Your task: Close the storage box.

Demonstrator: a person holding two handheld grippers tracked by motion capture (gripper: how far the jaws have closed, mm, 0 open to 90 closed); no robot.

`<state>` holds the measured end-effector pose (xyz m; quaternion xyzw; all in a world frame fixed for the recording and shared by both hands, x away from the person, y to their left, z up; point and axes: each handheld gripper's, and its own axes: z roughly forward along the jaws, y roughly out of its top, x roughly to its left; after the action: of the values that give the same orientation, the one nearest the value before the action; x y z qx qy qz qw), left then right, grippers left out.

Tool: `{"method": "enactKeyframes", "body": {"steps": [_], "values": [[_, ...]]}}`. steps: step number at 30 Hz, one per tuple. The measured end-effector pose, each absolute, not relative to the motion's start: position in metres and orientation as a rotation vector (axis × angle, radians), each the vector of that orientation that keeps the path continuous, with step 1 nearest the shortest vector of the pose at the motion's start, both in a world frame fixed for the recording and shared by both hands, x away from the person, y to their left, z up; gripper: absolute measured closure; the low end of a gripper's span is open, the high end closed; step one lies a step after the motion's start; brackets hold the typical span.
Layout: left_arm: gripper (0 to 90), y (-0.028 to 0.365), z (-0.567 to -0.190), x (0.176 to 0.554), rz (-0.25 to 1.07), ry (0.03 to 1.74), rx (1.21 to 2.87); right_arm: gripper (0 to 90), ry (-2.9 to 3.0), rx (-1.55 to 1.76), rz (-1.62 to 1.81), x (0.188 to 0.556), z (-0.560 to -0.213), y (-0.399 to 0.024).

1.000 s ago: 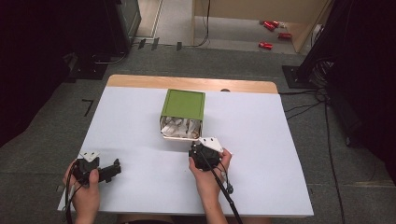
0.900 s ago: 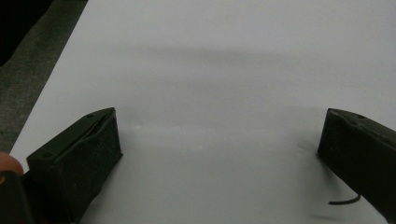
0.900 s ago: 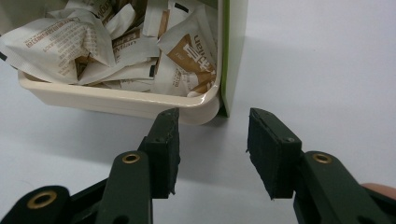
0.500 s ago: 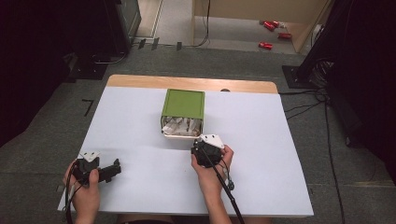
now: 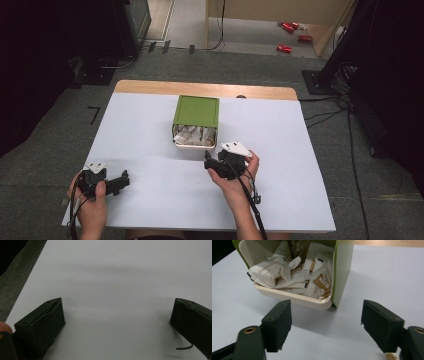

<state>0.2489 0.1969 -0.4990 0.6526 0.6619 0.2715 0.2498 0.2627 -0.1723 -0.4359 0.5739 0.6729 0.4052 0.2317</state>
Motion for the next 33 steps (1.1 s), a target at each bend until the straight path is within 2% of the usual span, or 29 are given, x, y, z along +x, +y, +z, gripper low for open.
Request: {"method": "enactKeyframes", "body": {"steps": [9, 33], "values": [[0.0, 0.197, -0.499, 0.249, 0.74, 1.802, 1.777, 16.9, 1.862, 1.543, 1.124, 0.252, -0.417, -0.194], [0.0, 0.197, -0.499, 0.249, 0.74, 1.802, 1.777, 15.3, 1.805, 1.572, 1.032, 0.232, -0.415, -0.26]]}}
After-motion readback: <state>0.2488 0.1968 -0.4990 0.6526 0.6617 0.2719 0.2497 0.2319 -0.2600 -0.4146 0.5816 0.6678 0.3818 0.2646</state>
